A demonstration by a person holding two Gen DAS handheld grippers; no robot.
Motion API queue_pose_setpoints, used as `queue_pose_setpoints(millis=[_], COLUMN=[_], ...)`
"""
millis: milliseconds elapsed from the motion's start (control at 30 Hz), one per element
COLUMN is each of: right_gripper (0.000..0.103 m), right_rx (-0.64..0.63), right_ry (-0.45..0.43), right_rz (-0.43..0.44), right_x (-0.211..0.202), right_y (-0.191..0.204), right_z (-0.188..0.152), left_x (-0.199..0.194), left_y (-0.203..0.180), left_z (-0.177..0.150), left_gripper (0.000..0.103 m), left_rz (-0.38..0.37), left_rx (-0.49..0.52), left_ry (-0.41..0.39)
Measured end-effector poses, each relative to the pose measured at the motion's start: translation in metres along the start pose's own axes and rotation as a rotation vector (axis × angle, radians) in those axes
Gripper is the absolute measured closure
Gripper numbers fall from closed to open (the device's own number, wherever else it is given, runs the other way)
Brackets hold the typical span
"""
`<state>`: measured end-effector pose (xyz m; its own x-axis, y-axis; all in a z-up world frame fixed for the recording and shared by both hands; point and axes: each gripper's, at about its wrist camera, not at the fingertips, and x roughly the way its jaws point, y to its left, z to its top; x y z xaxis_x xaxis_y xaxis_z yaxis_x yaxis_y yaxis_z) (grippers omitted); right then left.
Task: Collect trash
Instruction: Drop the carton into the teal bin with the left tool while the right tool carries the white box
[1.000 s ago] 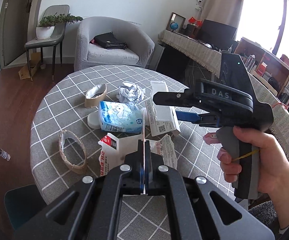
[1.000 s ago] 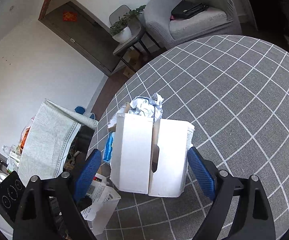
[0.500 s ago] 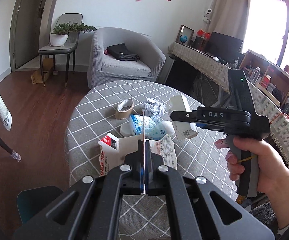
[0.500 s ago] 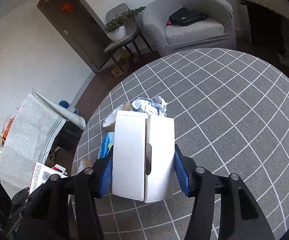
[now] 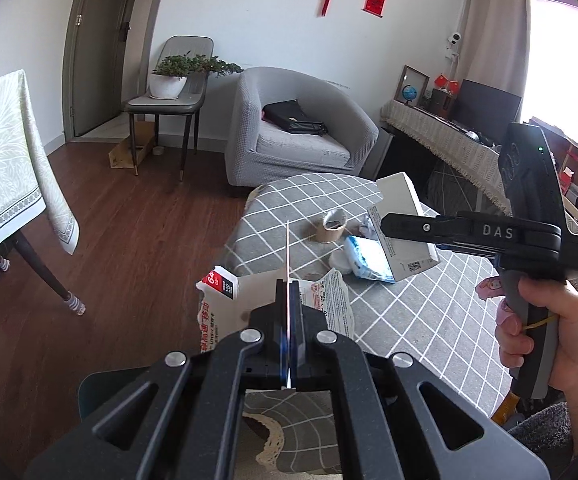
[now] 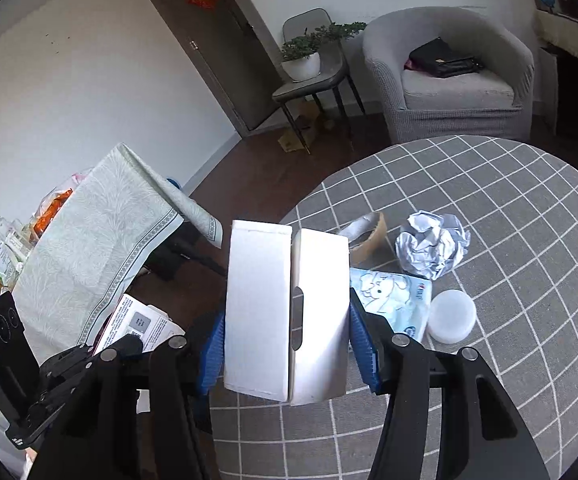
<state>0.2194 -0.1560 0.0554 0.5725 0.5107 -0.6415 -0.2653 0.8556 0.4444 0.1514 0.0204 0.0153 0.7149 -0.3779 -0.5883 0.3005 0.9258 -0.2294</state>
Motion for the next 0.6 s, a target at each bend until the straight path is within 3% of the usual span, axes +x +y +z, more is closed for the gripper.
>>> queue_pose_setpoints(millis=[233, 600], right_gripper=[0.048, 0.048], right_rx=[-0.099, -0.181], right_ry=[0.017, 0.064], right_rz=[0.046, 0.110], right_x=[0.014, 0.045], right_y=[0.043, 0.090], right_z=[-0.001, -0.009], left_x=[-0.012, 0.002], left_y=[0.038, 0.104], left_z=[-0.010, -0.047], left_gripper=[0.102, 0.102], left_rz=[0.078, 0.204], left_rx=[-0.036, -0.095], left_ry=[0.024, 0.136])
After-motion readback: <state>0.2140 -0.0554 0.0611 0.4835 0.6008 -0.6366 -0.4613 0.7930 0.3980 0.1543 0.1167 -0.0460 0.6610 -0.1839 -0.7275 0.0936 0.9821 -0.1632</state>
